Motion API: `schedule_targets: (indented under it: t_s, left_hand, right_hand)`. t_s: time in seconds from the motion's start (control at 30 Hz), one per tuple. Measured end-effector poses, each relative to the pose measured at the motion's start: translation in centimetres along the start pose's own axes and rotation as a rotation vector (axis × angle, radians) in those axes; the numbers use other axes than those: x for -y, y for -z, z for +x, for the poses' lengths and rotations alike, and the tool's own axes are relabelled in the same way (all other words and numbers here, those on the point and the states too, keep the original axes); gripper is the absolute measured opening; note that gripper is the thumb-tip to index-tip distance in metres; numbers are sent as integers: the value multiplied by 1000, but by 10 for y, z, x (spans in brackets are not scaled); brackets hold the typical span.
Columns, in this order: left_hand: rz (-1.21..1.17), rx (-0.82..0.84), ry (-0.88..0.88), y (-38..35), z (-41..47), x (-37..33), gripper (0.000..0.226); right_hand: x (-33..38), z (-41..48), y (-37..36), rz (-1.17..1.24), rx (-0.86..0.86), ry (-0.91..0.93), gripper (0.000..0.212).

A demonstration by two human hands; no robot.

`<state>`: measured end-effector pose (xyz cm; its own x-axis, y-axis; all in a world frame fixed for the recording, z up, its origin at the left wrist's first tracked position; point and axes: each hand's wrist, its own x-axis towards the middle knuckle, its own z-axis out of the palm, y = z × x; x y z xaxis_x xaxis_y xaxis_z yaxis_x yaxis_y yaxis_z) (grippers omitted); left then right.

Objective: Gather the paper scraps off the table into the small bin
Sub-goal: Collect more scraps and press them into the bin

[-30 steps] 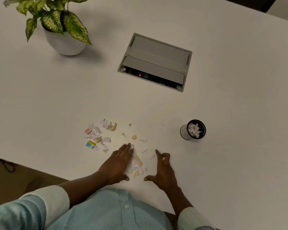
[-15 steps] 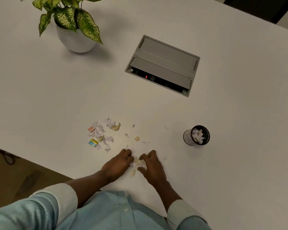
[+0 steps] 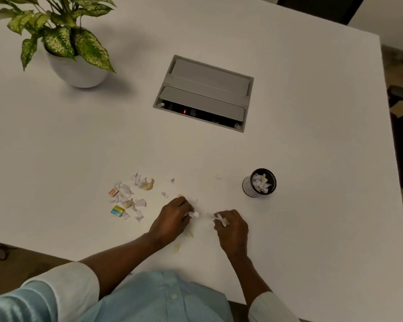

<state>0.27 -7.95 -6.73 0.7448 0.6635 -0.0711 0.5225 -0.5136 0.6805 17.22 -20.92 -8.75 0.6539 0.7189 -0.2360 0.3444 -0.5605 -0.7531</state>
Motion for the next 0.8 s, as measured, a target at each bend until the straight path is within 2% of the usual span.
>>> schedule_targets:
  t_s: [0.17,0.3,0.5,0.7,0.8]
  left_hand:
    - [-103,-37,-106,0,55,-56,5]
    - [-122,-32,-152,-10,101,-95,9]
    - [-63,24,-149,-35,155,-129,11]
    - [36,167,-117,-56,185,-136,11]
    - [35,244,-125,-61,194,-140,27]
  right_hand:
    - [10,21,48,95,-267,6,15]
    - [18,45,84,38,-377,-34,15]
    - [24,83,117,-138,-379,-84,20]
    - [22,109,126,-218,-243,-160,23]
    - [22,113,131,-224,-201,-156,25]
